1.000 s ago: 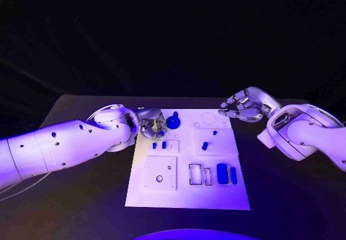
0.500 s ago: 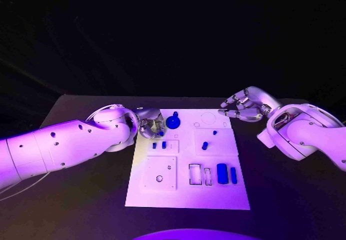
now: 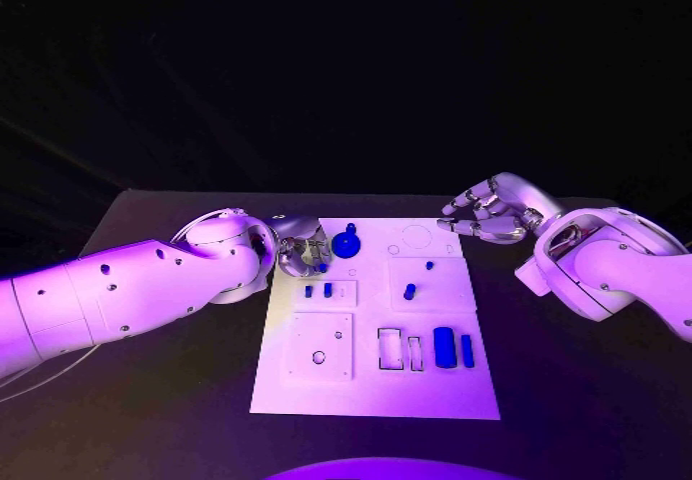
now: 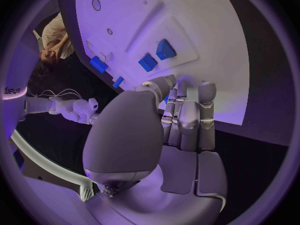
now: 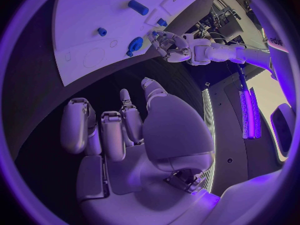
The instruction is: Assemble the parts on the task board
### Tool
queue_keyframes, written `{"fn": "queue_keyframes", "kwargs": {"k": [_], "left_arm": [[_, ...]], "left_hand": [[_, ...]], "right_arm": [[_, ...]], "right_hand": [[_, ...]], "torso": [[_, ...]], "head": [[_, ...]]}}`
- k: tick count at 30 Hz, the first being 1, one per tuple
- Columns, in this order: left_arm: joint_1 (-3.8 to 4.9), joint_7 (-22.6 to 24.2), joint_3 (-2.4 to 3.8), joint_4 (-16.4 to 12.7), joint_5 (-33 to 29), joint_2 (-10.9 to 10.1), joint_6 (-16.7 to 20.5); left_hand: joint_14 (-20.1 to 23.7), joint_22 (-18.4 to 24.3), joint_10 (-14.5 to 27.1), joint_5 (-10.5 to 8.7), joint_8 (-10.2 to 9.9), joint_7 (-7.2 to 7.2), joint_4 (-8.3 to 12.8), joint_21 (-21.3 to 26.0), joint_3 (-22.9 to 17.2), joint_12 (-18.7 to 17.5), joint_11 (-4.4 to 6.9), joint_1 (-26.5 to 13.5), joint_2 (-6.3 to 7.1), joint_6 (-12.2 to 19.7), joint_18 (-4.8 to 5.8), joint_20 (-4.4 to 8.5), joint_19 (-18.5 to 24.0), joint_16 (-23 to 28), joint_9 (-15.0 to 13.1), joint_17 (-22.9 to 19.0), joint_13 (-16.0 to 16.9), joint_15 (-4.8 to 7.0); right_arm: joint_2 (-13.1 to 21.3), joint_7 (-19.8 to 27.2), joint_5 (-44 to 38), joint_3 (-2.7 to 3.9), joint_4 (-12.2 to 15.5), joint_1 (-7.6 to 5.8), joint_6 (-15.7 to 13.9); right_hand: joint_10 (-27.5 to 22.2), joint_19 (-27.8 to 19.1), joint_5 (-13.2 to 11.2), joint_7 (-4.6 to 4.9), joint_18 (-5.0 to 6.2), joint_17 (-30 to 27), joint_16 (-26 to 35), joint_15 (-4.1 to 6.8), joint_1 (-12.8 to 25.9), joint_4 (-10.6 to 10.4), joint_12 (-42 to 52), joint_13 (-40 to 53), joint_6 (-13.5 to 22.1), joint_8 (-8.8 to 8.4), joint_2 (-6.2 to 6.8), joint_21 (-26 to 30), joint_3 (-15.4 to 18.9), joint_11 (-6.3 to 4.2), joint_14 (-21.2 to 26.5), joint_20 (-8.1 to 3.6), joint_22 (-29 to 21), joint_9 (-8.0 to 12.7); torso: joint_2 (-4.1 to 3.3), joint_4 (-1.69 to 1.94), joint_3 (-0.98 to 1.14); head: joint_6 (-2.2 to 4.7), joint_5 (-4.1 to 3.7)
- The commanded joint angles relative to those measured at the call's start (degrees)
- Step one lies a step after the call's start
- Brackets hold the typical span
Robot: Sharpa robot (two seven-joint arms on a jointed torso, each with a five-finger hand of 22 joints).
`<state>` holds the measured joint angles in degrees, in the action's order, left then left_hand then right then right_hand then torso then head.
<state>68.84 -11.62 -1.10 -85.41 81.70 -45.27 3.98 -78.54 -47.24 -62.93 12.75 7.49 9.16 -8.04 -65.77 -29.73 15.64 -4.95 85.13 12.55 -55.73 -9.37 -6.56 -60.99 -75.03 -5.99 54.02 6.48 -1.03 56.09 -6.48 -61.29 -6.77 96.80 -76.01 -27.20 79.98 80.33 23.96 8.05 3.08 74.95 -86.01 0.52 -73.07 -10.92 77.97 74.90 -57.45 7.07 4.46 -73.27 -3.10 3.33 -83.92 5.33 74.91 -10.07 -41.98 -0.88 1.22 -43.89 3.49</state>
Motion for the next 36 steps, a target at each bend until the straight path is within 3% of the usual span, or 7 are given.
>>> {"fn": "queue_keyframes", "kwargs": {"k": [1,9,12,17,24,30,36], "left_arm": [[0.00,-0.16,0.02,-0.16,-0.45,-0.10,-0.27],[0.03,-0.45,0.04,-1.29,-1.34,-1.95,-1.66],[0.12,-0.35,0.13,-1.90,-2.79,-3.23,-1.81],[0.67,0.43,0.32,-2.20,-11.23,-5.43,-0.08],[1.12,5.60,0.37,-2.73,-26.10,-8.22,5.71],[1.19,15.87,0.20,-3.64,-43.28,-10.26,8.88],[1.17,22.79,0.05,-5.08,-56.67,-11.33,10.22]], "left_hand": [[0.41,0.23,0.07,0.05,-0.24,-0.04,0.10,0.40,-0.34,-0.30,-0.38,-0.19,0.45,0.34,0.05,0.04,0.51,0.26,0.10,-0.25,0.00,0.01],[1.65,2.36,1.31,0.05,-0.44,0.38,0.37,1.75,-0.62,-1.24,-0.93,0.09,0.60,0.00,-0.37,-0.12,2.25,1.32,0.33,-2.62,-0.20,-0.37],[2.49,3.67,2.11,0.05,-0.69,0.51,0.55,2.60,-0.72,-1.65,-1.15,0.25,0.74,0.15,-0.65,-0.25,3.38,2.03,0.52,-4.15,-0.35,-0.57],[7.39,6.88,3.60,0.02,-0.52,1.20,0.74,5.14,-0.89,-2.17,-1.83,0.33,0.77,-0.79,-1.28,-0.60,6.44,7.32,0.67,-14.21,-0.78,-1.04],[11.41,8.00,2.07,-0.06,0.20,0.91,0.58,6.90,-0.42,-0.55,-1.50,-0.25,0.30,-2.45,-1.34,-0.50,7.32,13.54,0.67,-23.89,-0.57,-0.68],[12.44,9.22,1.01,-0.13,1.41,0.51,1.36,8.76,0.37,1.46,-0.91,0.39,-1.00,-3.93,-1.29,0.06,7.81,16.88,0.41,-26.37,0.12,-0.20],[12.47,9.69,0.70,-0.11,2.18,0.28,2.31,9.43,0.99,3.00,-0.56,1.15,-2.04,-4.58,-1.29,0.32,7.85,18.22,0.25,-27.28,0.72,0.05]], "right_arm": [[0.03,0.32,-0.26,0.01,-0.05,0.02,0.31],[-0.07,0.56,-0.61,0.00,-0.84,0.02,2.44],[-0.15,0.66,-2.65,-0.02,-1.34,0.02,3.91],[-0.36,0.20,-8.26,-0.14,-2.11,0.07,6.85],[-0.81,-1.98,-21.89,-0.29,-2.10,0.56,10.01],[-1.76,-4.87,-31.90,-0.57,-1.88,1.02,12.14],[-3.55,-7.15,-37.66,-0.72,-2.51,2.01,12.96]], "right_hand": [[-1.23,-0.56,0.27,-0.16,1.24,6.76,0.48,0.47,-0.40,-0.23,-1.27,2.16,0.18,0.18,-0.44,0.58,0.07,-0.18,-4.10,-0.13,1.55,-0.04],[-21.61,-6.69,-0.43,-0.12,3.60,-5.08,8.87,0.67,-4.08,0.15,-34.83,-27.36,0.87,0.55,-0.55,12.41,-2.00,-0.28,-0.85,-0.37,-6.72,-0.15],[-21.67,-6.94,-1.95,0.03,3.74,-6.93,10.63,0.62,-6.47,0.54,-43.54,-35.07,0.51,0.78,0.16,14.05,-3.91,0.10,-0.86,-0.37,-7.68,-0.22],[-20.24,-5.95,-3.61,0.33,3.54,-6.19,10.51,0.21,-9.26,1.21,-54.23,-45.67,-0.67,0.97,1.67,14.01,-6.56,0.47,-1.61,-0.09,-7.22,-0.24],[-18.88,-4.39,-4.71,0.03,3.04,-3.84,8.85,-0.12,-10.65,1.78,-60.66,-52.78,-2.13,0.57,2.69,11.79,-8.64,0.75,-2.36,0.07,-5.13,-0.04],[-17.54,-2.60,-4.81,-0.11,2.37,-1.99,7.43,-0.33,-10.40,1.55,-63.53,-56.56,-2.55,-0.25,3.46,8.51,-9.38,0.82,-2.84,-0.07,-2.46,0.28],[-16.76,-1.17,-4.37,0.38,1.79,-1.74,7.05,-0.41,-10.52,1.66,-64.98,-58.69,-2.60,-0.95,4.10,5.73,-10.05,1.17,-2.97,0.18,-0.28,0.55]], "torso": [[-0.01,-0.02,-0.02],[0.00,-0.04,-0.08],[0.10,0.01,-0.02],[0.07,0.01,-0.02],[0.06,-0.07,-0.07],[0.01,-0.03,-0.01],[0.04,0.00,-0.04]], "head": [[0.03,0.00],[0.15,-0.32],[0.25,-0.46],[0.70,-1.12],[1.12,-3.33],[1.48,-4.74],[1.75,-4.70]]}}
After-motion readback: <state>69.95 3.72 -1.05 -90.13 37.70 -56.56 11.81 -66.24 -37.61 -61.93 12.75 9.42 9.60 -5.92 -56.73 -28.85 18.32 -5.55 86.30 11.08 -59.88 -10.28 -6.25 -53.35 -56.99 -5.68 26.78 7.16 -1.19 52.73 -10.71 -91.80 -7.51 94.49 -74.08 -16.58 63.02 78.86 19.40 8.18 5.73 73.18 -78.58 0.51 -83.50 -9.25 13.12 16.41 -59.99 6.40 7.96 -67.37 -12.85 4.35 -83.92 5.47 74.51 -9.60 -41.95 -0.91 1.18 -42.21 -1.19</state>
